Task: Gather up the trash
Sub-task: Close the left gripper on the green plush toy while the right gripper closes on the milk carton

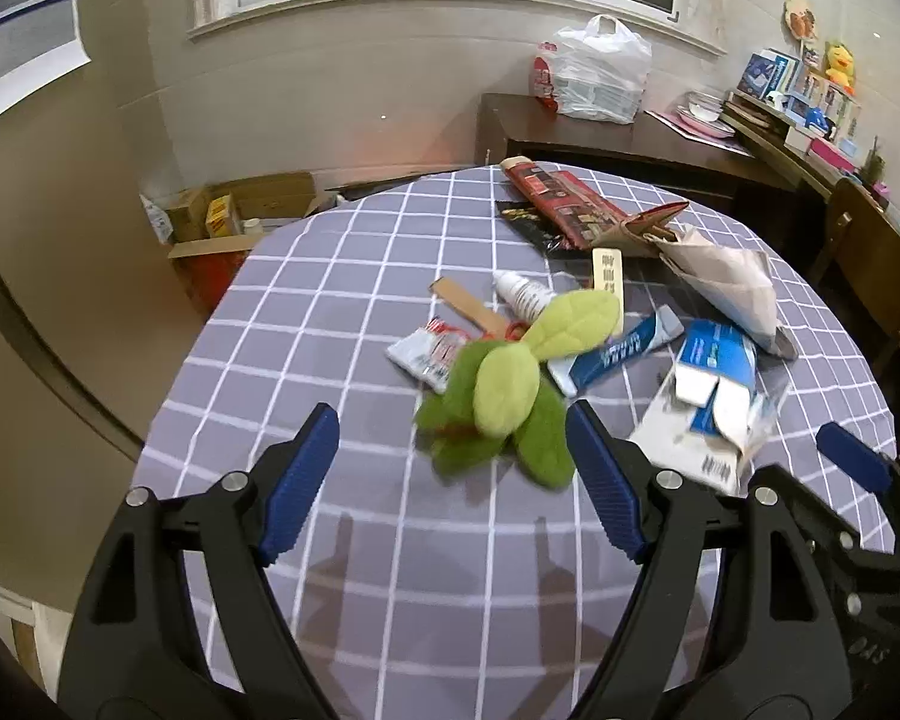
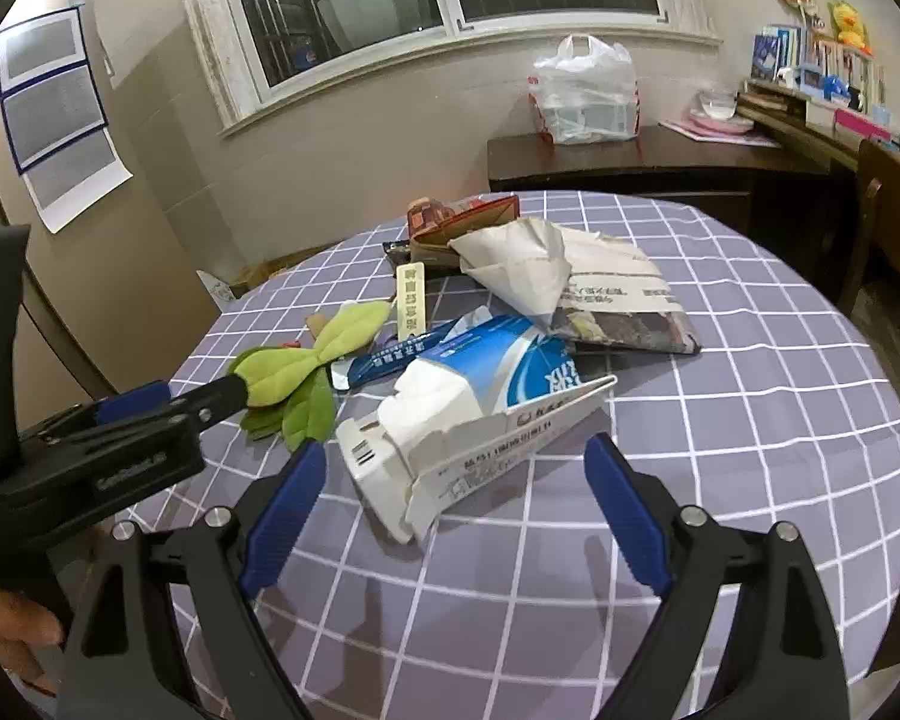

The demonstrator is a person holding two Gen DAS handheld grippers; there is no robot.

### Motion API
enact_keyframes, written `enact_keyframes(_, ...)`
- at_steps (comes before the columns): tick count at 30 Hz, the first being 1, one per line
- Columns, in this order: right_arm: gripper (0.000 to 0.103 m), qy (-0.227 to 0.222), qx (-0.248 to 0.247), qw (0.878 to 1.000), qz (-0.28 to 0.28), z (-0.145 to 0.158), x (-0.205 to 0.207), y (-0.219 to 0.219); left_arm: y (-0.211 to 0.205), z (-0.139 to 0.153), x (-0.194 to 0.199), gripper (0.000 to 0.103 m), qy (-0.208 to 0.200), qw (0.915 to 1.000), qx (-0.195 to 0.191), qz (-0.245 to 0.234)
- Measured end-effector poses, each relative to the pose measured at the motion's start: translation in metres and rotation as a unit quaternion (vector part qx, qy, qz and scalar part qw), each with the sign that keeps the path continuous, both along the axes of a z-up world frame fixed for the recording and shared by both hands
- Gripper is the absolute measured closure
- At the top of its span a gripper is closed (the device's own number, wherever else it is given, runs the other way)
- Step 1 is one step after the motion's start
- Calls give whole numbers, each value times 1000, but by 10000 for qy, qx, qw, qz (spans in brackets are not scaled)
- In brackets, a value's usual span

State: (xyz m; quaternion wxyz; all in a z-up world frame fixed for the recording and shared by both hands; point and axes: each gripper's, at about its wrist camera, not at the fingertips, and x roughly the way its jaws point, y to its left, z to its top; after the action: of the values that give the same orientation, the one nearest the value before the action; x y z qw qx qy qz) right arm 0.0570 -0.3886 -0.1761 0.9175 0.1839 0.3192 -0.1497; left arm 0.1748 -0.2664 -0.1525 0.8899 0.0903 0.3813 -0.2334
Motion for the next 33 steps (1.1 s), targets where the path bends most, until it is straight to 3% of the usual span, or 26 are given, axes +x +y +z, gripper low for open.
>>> enact_keyframes(3,17,43,8,10000,-14,-3,7,-3,-11,-5,9,28,-34,9999,21,-132)
enact_keyframes(4,17,71,12,10000,-1,-4,9,-3,-12,-7,11,36,-11,9999,27,-168)
enact_keyframes(7,17,216,22,9998,27,-9,17,-3,-18,-15,19,79,269,9990,-31,-352)
enact_keyframes(10,13,369,72,9993,47,-15,25,-1,-15,-16,14,95,274,9987,-133,-411)
enact_keyframes(18,12,587,175,9981,86,-26,48,4,12,-3,-19,96,105,9975,-507,-480)
enact_keyframes(20,26,567,136,9983,42,-24,44,5,23,2,-25,96,157,9964,-684,-468)
enact_keyframes(22,48,556,154,9983,40,-24,42,5,29,5,-28,96,200,9954,-791,-493)
enact_keyframes(27,58,421,120,9990,53,-16,24,12,42,13,-47,96,183,9934,-986,-558)
enact_keyframes(32,62,194,136,9996,119,-4,1,21,58,23,-62,96,150,9918,-1145,-554)
enact_keyframes(33,76,108,169,9997,149,0,-4,24,61,26,-65,96,151,9910,-1207,-555)
